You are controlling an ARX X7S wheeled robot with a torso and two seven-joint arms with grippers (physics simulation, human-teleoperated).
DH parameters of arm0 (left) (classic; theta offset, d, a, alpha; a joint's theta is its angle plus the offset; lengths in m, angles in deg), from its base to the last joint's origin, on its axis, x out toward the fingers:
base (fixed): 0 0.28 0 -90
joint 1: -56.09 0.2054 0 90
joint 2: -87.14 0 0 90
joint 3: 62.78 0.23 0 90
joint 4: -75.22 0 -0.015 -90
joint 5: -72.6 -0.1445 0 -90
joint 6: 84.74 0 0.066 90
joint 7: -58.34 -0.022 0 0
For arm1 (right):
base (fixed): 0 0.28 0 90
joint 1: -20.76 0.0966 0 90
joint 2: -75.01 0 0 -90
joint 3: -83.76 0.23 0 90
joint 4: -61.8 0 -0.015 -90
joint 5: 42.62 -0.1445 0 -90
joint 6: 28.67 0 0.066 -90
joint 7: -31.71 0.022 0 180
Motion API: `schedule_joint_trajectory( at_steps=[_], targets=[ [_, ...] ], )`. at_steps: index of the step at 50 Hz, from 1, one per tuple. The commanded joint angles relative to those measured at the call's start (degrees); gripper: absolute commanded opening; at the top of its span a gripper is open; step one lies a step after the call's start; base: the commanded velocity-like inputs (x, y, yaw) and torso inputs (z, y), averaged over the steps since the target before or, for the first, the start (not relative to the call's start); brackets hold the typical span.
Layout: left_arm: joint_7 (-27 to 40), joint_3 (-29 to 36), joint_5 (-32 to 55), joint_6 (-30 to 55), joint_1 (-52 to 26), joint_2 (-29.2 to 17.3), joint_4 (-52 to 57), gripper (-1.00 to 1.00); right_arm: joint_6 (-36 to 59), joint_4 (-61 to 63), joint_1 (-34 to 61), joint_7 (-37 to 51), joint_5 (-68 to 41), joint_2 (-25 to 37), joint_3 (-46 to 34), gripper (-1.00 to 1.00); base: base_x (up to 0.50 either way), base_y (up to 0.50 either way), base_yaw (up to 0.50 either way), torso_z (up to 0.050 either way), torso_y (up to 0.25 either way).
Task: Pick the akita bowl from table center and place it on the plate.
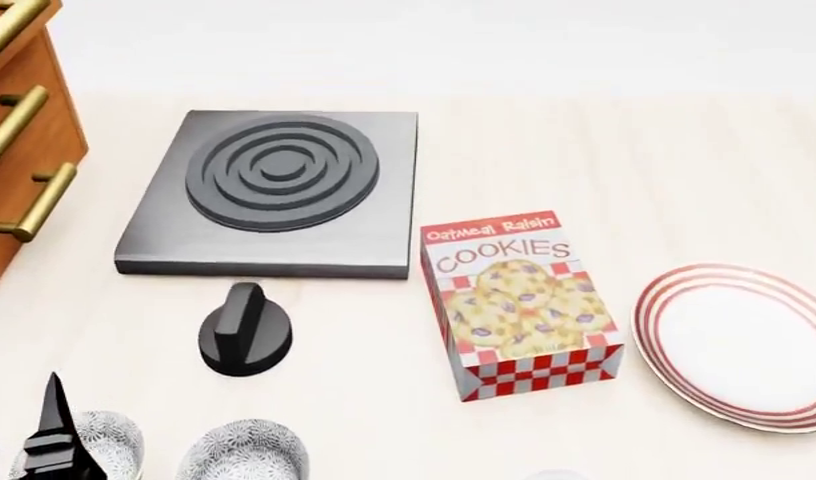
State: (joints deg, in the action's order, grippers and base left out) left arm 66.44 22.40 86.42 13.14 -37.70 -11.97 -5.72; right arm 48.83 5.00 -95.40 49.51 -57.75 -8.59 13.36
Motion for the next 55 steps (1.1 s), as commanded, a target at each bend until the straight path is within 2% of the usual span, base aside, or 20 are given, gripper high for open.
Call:
schedule_joint_trajectory(
  at_steps=[1,4,18,21,23,24,29,43,55],
  targets=[
    [0.38,0.37,0.61,0.15,0.06,-0.43,0.42,1.0,-0.36,0.08,-0.47,1.02,-0.05,0.68,-0.09,1.0,0.5,0.0,0.0,0.0,0.0],
    [0.56,0.29,0.88,0.32,-0.02,-0.58,0.65,1.0,-1.15,0.0,-0.52,1.23,0.23,0.59,-0.14,1.0,0.5,0.0,0.0,0.0,0.0],
    [1.36,0.56,0.98,0.14,-0.57,-0.91,-0.41,1.0,-0.4,-0.92,0.17,1.32,-1.19,1.82,-1.59,1.0,0.0,0.0,0.0,0.0,0.0],
    [1.78,-0.19,1.46,0.38,-0.97,-1.26,-0.34,1.0,5.86,2.1,2.29,0.67,-1.32,4.49,-4.94,1.0,0.0,0.0,0.0,0.0,0.0],
    [2.56,-1.37,1.78,0.32,-1.56,-1.51,-0.79,1.0,16.25,5.56,5.69,2.57,0.71,6.91,-8.09,1.0,0.0,0.0,0.0,0.0,0.0],
    [2.75,-1.84,2.06,0.36,-1.81,-1.64,-1.01,1.0,18.47,6.65,6.78,2.36,0.54,7.69,-9.18,1.0,0.0,0.0,0.0,0.0,0.0],
    [4.28,-5.11,3.42,0.62,-3.68,-2.68,-2.49,1.0,31.86,12.1,14.2,0.46,-4.19,12.39,-14.83,1.0,0.0,0.0,0.0,0.0,0.0],
    [5.66,-10.14,7.1,0.22,-4.59,-3.64,-3.93,1.0,49.85,11.48,31.69,-4.23,-8.76,15.54,-28.33,1.0,0.0,0.0,0.0,0.0,0.0],
    [6.06,-12.05,10.12,1.67,-4.68,-4.06,-3.84,1.0,60.82,7.34,42.43,-8.45,-21.73,13.36,-27.78,1.0,0.0,0.0,0.0,0.0,0.0]
  ],
)
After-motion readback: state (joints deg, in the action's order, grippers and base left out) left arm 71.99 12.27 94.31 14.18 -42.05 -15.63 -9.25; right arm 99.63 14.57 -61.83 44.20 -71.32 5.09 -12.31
